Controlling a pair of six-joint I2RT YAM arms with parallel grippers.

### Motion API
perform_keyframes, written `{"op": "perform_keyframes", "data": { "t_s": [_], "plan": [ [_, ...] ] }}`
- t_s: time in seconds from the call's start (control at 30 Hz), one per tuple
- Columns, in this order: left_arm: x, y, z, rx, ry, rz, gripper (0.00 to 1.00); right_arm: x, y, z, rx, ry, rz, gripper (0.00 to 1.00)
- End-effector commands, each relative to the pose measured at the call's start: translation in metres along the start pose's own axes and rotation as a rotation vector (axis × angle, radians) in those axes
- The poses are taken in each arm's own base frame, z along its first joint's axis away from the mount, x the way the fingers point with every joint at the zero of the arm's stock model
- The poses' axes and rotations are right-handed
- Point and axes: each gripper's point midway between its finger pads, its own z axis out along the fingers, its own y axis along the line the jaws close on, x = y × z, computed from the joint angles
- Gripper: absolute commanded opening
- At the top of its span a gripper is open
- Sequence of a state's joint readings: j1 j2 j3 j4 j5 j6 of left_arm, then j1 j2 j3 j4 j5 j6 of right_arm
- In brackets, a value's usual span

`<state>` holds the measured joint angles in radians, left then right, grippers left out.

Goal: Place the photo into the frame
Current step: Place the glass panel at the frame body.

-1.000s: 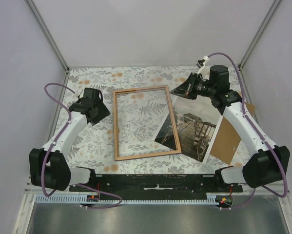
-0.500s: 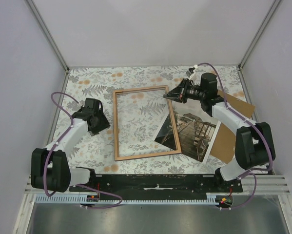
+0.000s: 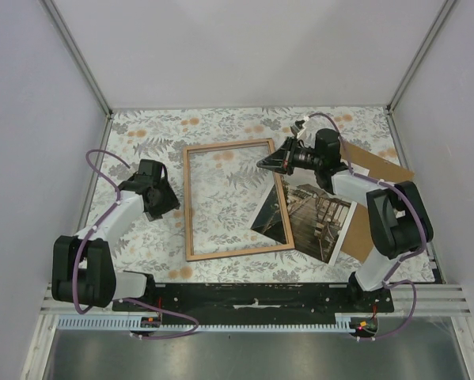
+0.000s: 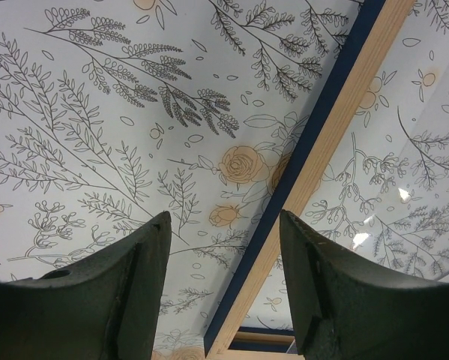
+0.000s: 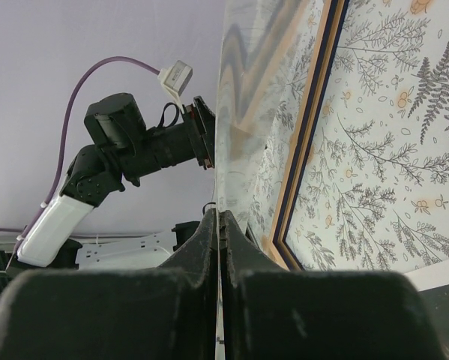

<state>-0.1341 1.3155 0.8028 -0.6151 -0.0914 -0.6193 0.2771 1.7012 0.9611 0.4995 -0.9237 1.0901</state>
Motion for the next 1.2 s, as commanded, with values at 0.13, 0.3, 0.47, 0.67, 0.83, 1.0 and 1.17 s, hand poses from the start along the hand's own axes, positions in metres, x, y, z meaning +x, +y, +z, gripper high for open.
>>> {"op": "perform_keyframes", "data": {
  "t_s": [0.13, 0.3, 0.47, 0.67, 0.83, 1.0, 1.17],
  "plan": [
    [-0.002, -0.004, 0.004, 0.029, 0.000, 0.029, 0.65, 0.006, 0.004, 0.009, -0.081, 0.020, -0.047, 0.00],
    [-0.001, -0.004, 0.004, 0.031, 0.003, 0.031, 0.65, 0.010, -0.006, 0.011, -0.075, 0.026, -0.039, 0.00],
    [-0.001, -0.005, 0.004, 0.034, 0.003, 0.031, 0.65, 0.014, -0.016, 0.011, -0.066, 0.025, -0.026, 0.00],
    [-0.001, -0.004, 0.005, 0.032, 0.007, 0.032, 0.65, 0.018, -0.020, 0.012, -0.065, 0.029, -0.029, 0.00],
    [0.000, -0.004, 0.006, 0.030, 0.009, 0.034, 0.65, 0.019, -0.024, 0.010, -0.058, 0.026, -0.027, 0.00],
    [0.000, -0.004, 0.006, 0.028, 0.012, 0.036, 0.65, 0.021, -0.028, 0.010, -0.054, 0.024, -0.028, 0.00],
    [0.001, -0.004, 0.006, 0.029, 0.014, 0.035, 0.65, 0.021, -0.027, 0.009, -0.054, 0.016, -0.031, 0.00]
  ]
}}
